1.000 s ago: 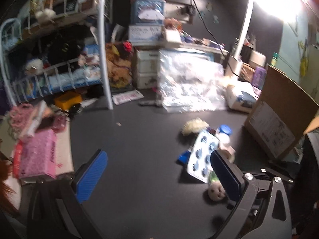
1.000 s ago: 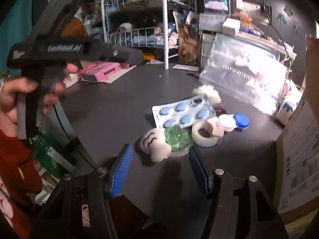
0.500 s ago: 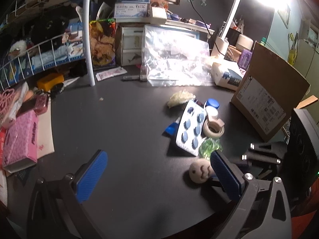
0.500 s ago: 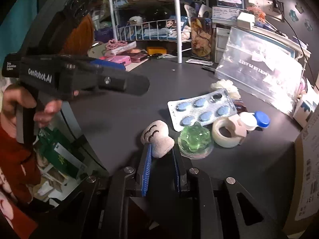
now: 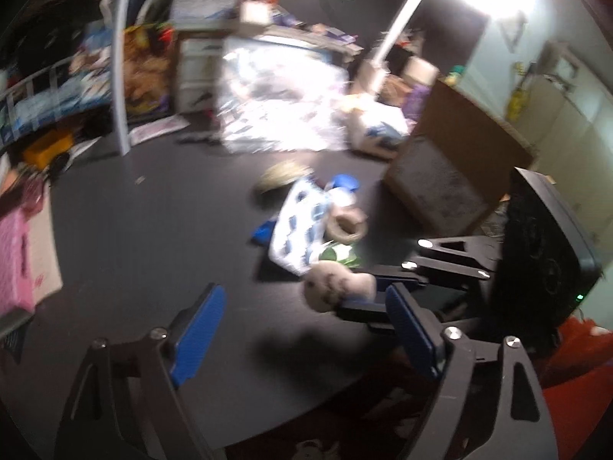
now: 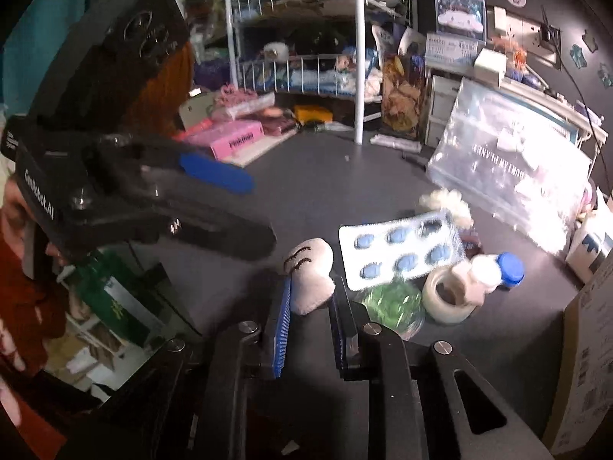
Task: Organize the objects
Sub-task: 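Grasp the white plush toy with the right gripper, then carry the plush toy into the cardboard box and open the right gripper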
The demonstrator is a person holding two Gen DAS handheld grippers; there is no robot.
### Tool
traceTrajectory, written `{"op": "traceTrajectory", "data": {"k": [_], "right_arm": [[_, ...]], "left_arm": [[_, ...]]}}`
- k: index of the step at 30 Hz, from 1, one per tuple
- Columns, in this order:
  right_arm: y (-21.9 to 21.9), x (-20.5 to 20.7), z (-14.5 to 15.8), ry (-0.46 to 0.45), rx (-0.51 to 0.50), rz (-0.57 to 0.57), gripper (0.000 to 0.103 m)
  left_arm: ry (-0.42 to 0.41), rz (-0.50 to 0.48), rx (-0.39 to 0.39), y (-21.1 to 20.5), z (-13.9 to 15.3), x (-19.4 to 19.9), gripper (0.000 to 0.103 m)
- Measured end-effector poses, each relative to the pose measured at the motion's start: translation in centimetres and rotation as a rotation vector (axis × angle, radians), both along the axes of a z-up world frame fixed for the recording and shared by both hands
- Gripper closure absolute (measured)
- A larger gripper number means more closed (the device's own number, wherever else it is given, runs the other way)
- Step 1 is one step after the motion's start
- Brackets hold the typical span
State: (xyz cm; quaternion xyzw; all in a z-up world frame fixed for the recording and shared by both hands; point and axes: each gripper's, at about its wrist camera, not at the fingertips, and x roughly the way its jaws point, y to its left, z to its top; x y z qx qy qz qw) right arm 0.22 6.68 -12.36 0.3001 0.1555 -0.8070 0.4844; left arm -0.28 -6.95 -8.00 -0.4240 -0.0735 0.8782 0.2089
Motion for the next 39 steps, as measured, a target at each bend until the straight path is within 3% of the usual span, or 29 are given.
{"op": "traceTrajectory", "data": {"k": [5, 9, 14, 17, 22, 28, 34, 36, 38, 39], "right_arm": [[0.8, 0.7, 4.3, 0.064, -0.066, 0.027, 0.088], [1.7, 1.3, 8.1, 0.141, -0.09, 0.022, 0.088], [4.1, 0.8, 12.7, 0.205, -0.103, -0.026, 0.088], [6.8, -0.7, 15.2, 0.194, -0.104, -0.079, 0.088], [11.2, -4.1, 17.9, 0.169, -0.057, -0.185, 0.088], [15.5, -9.4, 17.9, 0.026, 0.041, -0.274, 0.088], [17.4, -12.4, 15.8, -0.114, 0.153, -0.323, 0.087], [17.6, -12.9, 15.3, -0.139, 0.18, -0.334, 0.083], [17.6, -13.5, 14.9, -0.152, 0.21, -0.356, 0.07], [17.6, -13.7, 14.7, -0.153, 0.229, -0.37, 0.061]], "left_arm": [[0.024, -0.087, 0.024, 1.7, 4.5, -0.6, 0.037], [0.059, -0.147, 0.043, 3.3, 8.4, -1.1, 0.057], [0.106, -0.227, 0.007, 7.4, 13.7, -3.1, 0.063], [0.111, -0.281, -0.013, 10.7, 16.2, -5.3, 0.064], [0.078, -0.355, -0.04, 16.1, 17.8, -10.0, 0.064], [-0.059, -0.412, -0.032, 21.4, 16.0, -15.6, 0.064], [-0.153, -0.427, -0.047, 23.8, 13.6, -17.7, 0.064], [-0.155, -0.433, -0.069, 24.2, 13.4, -17.8, 0.059], [-0.128, -0.42, -0.104, 24.4, 13.7, -17.5, 0.034], [-0.104, -0.412, -0.118, 24.2, 14.1, -17.3, 0.031]]}}
